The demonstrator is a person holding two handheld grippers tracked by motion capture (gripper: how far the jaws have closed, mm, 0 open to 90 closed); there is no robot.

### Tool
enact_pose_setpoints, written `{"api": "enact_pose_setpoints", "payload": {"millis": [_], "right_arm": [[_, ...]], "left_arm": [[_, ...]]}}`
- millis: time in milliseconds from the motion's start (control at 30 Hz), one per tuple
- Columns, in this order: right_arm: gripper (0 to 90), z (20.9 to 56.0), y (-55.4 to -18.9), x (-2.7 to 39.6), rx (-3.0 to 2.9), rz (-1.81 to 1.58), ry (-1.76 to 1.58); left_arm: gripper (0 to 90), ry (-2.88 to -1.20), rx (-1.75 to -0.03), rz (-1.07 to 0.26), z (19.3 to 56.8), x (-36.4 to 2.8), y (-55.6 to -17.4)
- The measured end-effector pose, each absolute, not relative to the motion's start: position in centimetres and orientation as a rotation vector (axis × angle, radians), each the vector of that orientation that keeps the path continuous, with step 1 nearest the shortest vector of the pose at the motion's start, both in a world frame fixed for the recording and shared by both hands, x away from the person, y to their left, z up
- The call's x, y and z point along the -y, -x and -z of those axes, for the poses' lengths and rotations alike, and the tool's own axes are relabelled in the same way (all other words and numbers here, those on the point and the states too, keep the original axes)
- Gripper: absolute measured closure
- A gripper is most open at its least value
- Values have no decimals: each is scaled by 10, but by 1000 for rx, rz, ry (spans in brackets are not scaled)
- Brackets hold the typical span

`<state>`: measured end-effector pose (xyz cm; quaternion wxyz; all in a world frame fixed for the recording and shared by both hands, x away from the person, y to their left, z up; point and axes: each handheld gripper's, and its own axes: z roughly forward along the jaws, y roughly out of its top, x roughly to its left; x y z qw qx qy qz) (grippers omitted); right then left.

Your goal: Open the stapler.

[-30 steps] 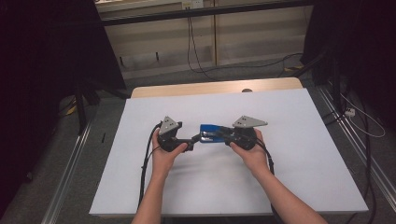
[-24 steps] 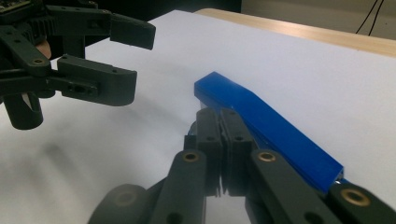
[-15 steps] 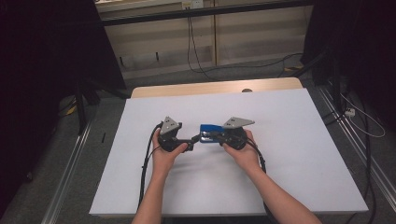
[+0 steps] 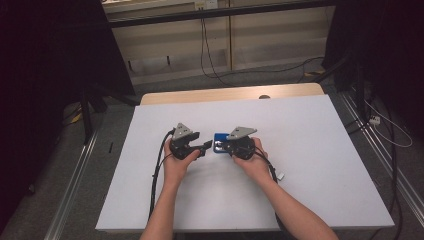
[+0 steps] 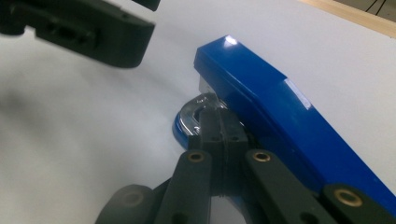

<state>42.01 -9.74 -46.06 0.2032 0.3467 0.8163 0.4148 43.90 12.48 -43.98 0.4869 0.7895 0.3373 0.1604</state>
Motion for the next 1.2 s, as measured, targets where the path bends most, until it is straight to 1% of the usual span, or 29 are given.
{"api": "enact_pose_setpoints", "payload": {"millis": [33,67,133,167,200,233,300,333,367,433,467,700,833,900,933,1000,1067,1200], "right_arm": [[900,461,-420,97,-2276,-1145,-960],[900,461,-420,97,-2276,-1145,-960],[900,461,-420,98,-2275,-1150,-961],[900,461,-419,99,-2273,-1151,-962],[900,461,-419,99,-2273,-1151,-962],[900,461,-419,99,-2273,-1153,-964],[900,461,-419,99,-2274,-1149,-959],[900,462,-419,98,-2271,-1150,-963],[900,462,-419,98,-2271,-1150,-963],[900,462,-419,98,-2267,-1154,-970],[900,462,-419,98,-2265,-1157,-972],[900,462,-419,97,-2264,-1159,-980],[900,462,-419,97,-2262,-1159,-978],[900,463,-419,97,-2257,-1163,-978],[900,463,-419,97,-2257,-1163,-979],[900,463,-419,97,-2256,-1165,-981],[900,463,-419,97,-2255,-1165,-983],[900,464,-418,98,-2249,-1171,-988]], "left_arm": [[473,-1926,-827,-385,440,-124,-439],[473,-1945,-820,-392,440,-124,-439],[562,-1964,-822,-388,442,-123,-440],[658,-1966,-829,-381,443,-122,-440],[658,-1964,-836,-381,443,-122,-441],[710,-1969,-840,-376,444,-122,-441],[781,-1970,-841,-363,445,-121,-442],[838,-1975,-839,-362,445,-121,-443],[838,-1970,-845,-351,446,-120,-443],[880,-1960,-854,-315,447,-118,-444],[897,-1983,-847,-319,448,-118,-445],[900,-2007,-859,-279,453,-109,-451],[900,-2024,-846,-288,453,-106,-453],[900,-2005,-854,-279,453,-104,-453],[900,-2025,-846,-301,452,-103,-454],[900,-2005,-871,-266,454,-101,-454],[900,-2018,-870,-270,454,-101,-455],[900,-1989,-870,-269,453,-100,-454]]}}
